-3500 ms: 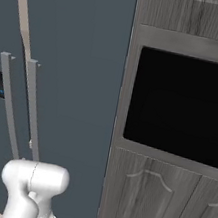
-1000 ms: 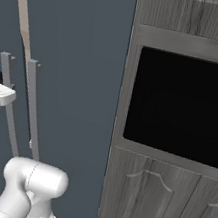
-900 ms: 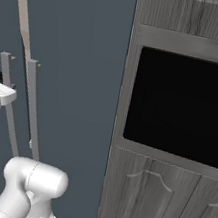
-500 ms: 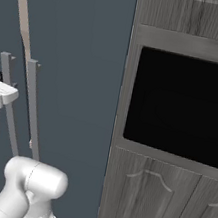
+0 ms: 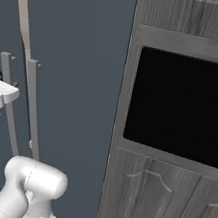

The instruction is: Open the freezer door, pick up the ice cube tray from the freezer, and place it on the dining counter.

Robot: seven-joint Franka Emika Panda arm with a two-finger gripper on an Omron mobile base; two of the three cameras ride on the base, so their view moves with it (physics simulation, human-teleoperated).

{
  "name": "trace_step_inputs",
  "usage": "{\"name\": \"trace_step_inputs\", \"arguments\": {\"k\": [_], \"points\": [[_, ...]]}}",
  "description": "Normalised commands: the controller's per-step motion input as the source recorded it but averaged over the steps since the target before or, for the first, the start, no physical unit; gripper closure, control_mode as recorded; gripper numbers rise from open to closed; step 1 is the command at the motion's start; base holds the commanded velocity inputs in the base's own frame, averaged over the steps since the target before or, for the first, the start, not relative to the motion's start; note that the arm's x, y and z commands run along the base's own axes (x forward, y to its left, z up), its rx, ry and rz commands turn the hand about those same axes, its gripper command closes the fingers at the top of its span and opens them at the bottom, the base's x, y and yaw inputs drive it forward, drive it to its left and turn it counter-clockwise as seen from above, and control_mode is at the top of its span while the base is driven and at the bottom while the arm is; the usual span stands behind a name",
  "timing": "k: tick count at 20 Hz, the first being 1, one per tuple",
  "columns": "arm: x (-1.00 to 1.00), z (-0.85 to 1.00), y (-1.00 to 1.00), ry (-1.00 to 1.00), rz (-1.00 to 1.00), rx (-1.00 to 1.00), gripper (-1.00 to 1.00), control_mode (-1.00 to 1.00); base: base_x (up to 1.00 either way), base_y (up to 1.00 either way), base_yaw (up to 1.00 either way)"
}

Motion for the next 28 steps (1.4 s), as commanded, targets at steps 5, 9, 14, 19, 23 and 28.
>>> {"name": "trace_step_inputs", "arguments": {"k": [5, 9, 14, 19, 23, 28], "points": [[0.0, 0.0, 0.0, 0.0, 0.0, 0.0, -1.0, -1.0, 0.0, 0.0, 0.0], [0.01, 0.0, -0.01, 0.0, 0.0, 0.0, -1.0, -1.0, 0.0, 0.0, 0.0], [0.0, 0.0, 0.0, 0.0, 0.0, 0.0, 1.0, -1.0, 0.0, 0.0, 0.0], [0.0, 0.0, 0.0, 0.0, 0.0, 0.0, 1.0, -1.0, 0.0, 0.0, 0.0], [0.0, 0.0, 0.0, 0.0, 0.0, 0.0, 1.0, -1.0, 0.0, 0.0, 0.0], [0.0, 0.0, 0.0, 0.0, 0.0, 0.0, 1.0, -1.0, 0.0, 0.0, 0.0]]}}
